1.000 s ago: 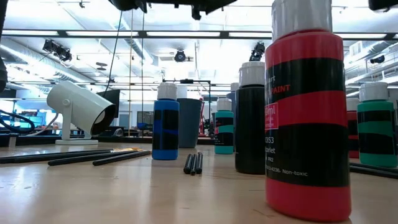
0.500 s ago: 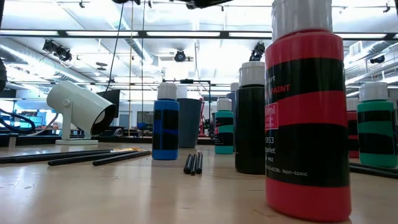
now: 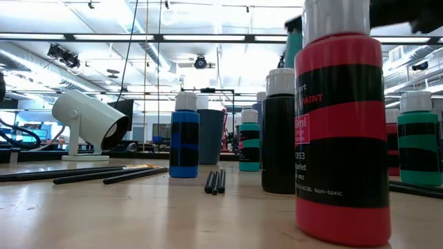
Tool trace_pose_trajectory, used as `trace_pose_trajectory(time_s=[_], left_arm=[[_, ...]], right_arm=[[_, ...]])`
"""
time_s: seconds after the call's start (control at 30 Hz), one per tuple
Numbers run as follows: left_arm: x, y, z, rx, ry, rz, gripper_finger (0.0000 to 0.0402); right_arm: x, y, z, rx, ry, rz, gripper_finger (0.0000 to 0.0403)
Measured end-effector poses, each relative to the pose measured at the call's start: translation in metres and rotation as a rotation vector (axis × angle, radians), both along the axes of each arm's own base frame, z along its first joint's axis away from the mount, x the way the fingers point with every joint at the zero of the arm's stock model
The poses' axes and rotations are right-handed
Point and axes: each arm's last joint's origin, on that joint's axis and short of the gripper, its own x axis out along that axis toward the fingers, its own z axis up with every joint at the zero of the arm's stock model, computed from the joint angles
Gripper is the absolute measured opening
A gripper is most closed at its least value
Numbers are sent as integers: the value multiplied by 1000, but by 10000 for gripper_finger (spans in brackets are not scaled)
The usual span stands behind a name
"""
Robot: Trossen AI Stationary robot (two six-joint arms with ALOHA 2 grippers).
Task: Pick & Place Paint Supplies
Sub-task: Put the large light blue paint bottle into the blue bin
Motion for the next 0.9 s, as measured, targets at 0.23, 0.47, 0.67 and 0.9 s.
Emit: trace_pose_trajectory(time_s=[0.23,0.47,0.67,0.9], left_arm=[[-43,17,9,-265,44,-347,192],[-47,18,3,-406,74,-448,192],[-47,15,4,-409,72,-460,192],[-47,14,4,-421,66,-462,192]], right_arm=[[16,-18,-24,90,80,-90,118],[16,-20,-36,161,145,-138,113],[9,-18,-41,147,218,-268,118],[0,-18,-56,201,275,-277,113]])
